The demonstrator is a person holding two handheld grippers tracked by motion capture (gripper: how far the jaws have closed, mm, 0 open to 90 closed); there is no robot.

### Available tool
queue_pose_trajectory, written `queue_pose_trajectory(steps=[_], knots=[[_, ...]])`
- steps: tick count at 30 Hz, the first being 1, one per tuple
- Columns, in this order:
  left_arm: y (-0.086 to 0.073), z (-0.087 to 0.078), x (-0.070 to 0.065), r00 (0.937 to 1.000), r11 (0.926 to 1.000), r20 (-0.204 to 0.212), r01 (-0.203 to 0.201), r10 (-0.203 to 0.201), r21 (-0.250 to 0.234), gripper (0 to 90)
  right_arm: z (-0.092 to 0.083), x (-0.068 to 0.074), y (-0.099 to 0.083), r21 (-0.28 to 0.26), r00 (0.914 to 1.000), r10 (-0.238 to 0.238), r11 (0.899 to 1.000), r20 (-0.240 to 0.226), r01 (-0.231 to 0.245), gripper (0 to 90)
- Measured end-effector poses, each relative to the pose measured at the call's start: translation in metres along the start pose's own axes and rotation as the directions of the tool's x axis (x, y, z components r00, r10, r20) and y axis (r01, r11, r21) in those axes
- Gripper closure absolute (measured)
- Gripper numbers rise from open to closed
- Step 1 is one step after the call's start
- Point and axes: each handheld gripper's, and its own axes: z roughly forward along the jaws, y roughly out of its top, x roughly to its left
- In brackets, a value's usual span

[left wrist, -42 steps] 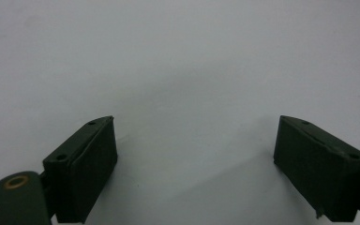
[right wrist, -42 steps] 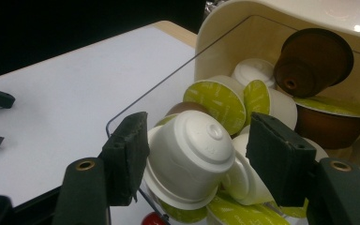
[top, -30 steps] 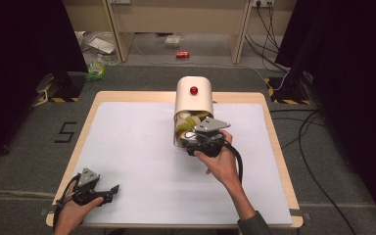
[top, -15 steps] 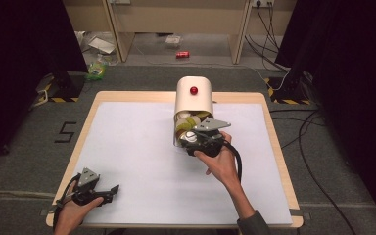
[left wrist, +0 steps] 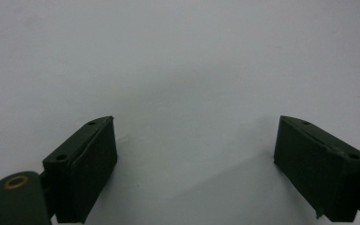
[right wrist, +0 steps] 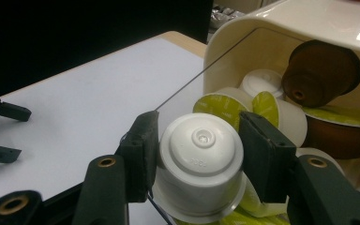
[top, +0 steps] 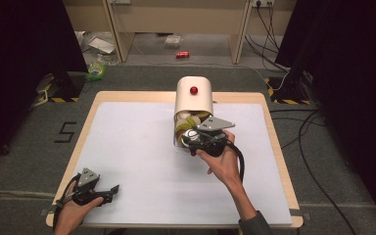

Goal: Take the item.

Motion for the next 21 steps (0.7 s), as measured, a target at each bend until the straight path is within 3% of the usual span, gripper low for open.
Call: queue_pose_trajectory(steps=[21], knots=[[0.000, 0.000, 0.000, 1.0000, 1.0000, 0.002, 0.000, 0.000, 0.000, 12.9, -0.032, -0.012, 0.004, -0.054, 0.9993, 0.014, 0.998, 0.035, -0.012, 50.6]])
